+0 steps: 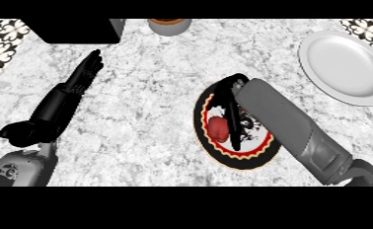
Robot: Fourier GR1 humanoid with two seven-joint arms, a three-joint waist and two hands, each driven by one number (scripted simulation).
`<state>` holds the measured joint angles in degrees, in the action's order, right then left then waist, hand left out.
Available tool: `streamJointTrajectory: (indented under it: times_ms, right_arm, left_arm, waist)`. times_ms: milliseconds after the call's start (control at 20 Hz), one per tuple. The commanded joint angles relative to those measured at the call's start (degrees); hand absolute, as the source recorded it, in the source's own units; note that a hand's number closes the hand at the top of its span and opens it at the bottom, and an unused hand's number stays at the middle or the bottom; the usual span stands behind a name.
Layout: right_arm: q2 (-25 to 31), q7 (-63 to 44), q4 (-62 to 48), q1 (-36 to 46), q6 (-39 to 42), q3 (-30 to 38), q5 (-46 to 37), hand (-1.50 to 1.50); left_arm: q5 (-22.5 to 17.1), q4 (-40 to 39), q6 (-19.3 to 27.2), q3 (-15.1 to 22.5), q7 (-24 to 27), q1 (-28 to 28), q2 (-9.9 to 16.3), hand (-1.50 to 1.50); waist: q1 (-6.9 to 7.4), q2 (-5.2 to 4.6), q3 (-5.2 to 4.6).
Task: Pick the bell pepper from the plate and place it in the plate
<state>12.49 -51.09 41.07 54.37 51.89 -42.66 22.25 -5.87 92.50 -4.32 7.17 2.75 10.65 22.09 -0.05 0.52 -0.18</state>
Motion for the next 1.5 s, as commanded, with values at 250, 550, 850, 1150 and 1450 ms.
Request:
streamJointTrajectory:
  times_ms: [250,550,850,1150,1450]
  right_arm:
    - [-3.3,-7.0,1.3,-5.6,1.8,-3.5,-0.4,-1.5]
    - [0.3,-6.5,6.8,-10.2,4.4,-5.4,0.2,-1.5]
    - [2.0,-6.3,11.4,-13.3,3.4,-6.4,-0.6,-1.5]
    - [2.8,1.2,18.9,-17.3,2.7,-6.1,-8.0,1.5]
    - [6.1,5.6,25.4,-20.3,-7.0,-4.7,-22.1,1.5]
  left_arm:
    - [0.4,0.2,-1.2,-0.7,0.6,-1.2,-1.0,0.0]
    - [0.9,-0.3,-1.2,-1.9,-0.7,0.5,-0.8,0.0]
    - [1.9,0.6,-1.4,-1.7,-0.2,-2.1,-1.3,0.0]
    - [1.2,2.3,-2.8,-2.4,-1.2,-1.5,-1.3,0.0]
    - [2.5,1.0,-2.1,-2.3,-0.5,-1.2,-3.1,0.0]
  waist:
    - [0.2,-0.5,0.14]
    - [-0.64,-0.32,0.13]
    - [-0.43,-0.32,0.13]
    - [-0.03,-0.39,0.19]
    - [-0.46,-0.37,0.23]
